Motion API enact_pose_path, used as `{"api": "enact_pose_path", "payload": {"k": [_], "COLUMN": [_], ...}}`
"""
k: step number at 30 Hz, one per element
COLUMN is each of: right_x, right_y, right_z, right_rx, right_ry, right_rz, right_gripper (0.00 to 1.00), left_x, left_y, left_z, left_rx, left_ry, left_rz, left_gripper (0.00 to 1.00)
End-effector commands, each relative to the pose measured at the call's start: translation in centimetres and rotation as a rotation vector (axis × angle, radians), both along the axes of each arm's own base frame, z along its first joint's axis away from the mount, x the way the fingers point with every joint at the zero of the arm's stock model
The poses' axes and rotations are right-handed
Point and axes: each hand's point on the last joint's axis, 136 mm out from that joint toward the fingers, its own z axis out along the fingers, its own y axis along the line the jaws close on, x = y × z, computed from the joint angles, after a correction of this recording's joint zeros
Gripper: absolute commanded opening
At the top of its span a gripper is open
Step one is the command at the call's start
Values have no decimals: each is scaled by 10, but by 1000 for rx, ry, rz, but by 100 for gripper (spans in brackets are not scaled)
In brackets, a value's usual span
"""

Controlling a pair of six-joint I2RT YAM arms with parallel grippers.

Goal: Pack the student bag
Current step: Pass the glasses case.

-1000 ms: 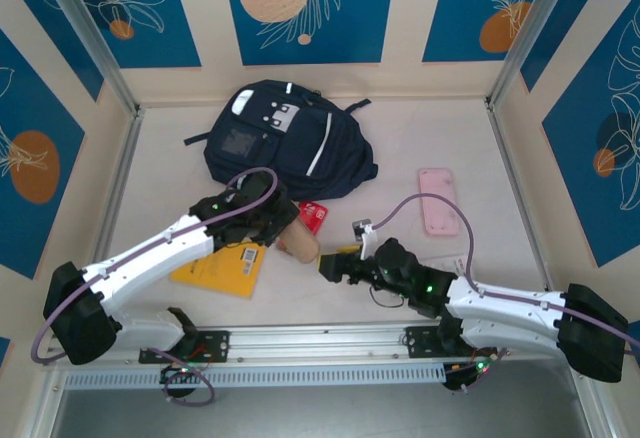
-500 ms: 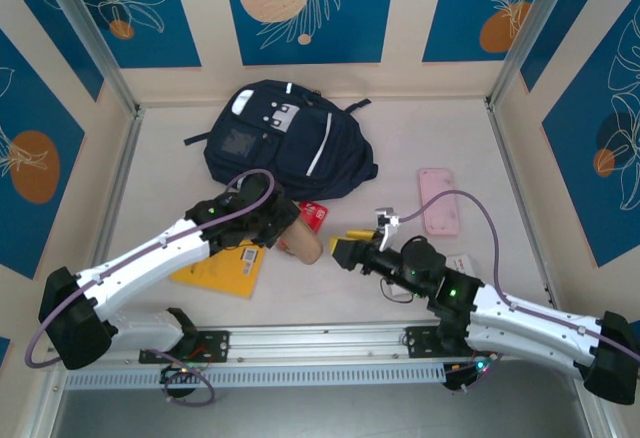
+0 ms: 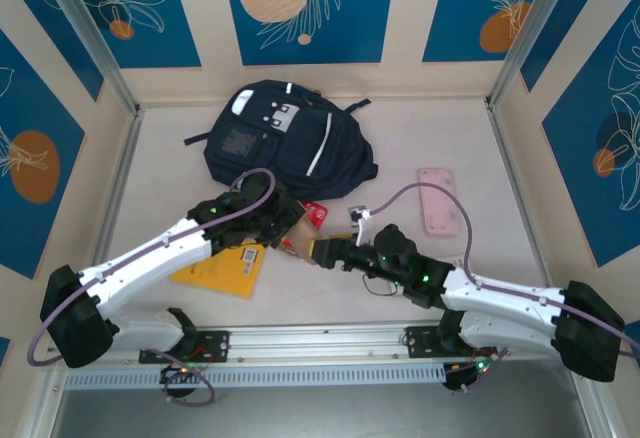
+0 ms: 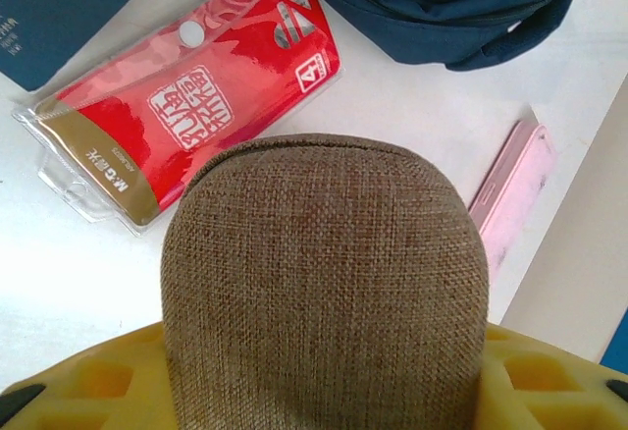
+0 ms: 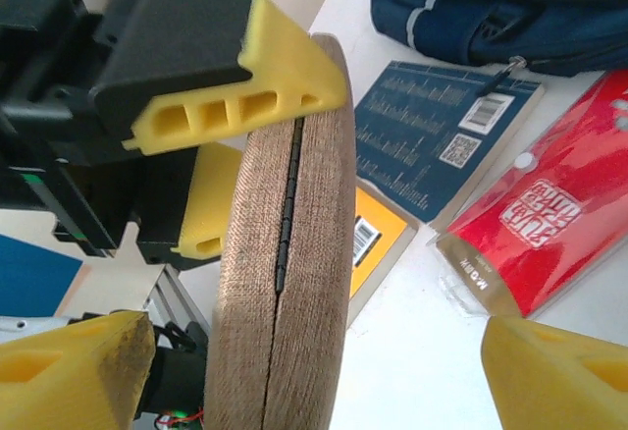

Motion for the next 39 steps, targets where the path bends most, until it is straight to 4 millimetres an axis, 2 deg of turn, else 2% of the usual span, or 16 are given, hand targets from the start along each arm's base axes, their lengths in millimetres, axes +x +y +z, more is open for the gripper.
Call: {"api": "enact_pose_path", "payload": {"k": [1,4,8,11,14,15,17,24,28,35,39], "right_x": [4,6,6,7,9,9,11,22,27,27,24], "right_y": [19,27,35,36,34,32,28,-4,-30,-86,-113], "right_z": [35,32,29,24,22,20,18,6,-5,-42,-56], "right_rx": [119,125,125,118,117,114,107,84,62,-45,-38], "right_ry": [-21,-4,21,42,50,50,53,71,89,150,180], "right_rz": [35,41,59,48,33,27,9,-119,-194,-336,-388], "right_gripper": [84,80,66,56,49,48,45,40,38,32,30], "left_x": [-3,-3,-3,-3,-3,-3,-3,4,13,53,92], "left_y": [-8,-9,-11,-12,-12,-12,-13,-19,-15,-13,-20], "left_z": [4,3,1,-1,-2,-2,-2,2,4,33,38], "left_rx": [-68,-77,-79,-78,-79,-79,-79,-44,35,312,519], "left_ry": [38,40,47,51,53,54,49,-8,-55,-300,-430], "left_rz": [29,26,26,21,19,18,9,-62,-125,-330,-483], "left_gripper": [38,38,38,38,39,39,48,77,86,88,88]}}
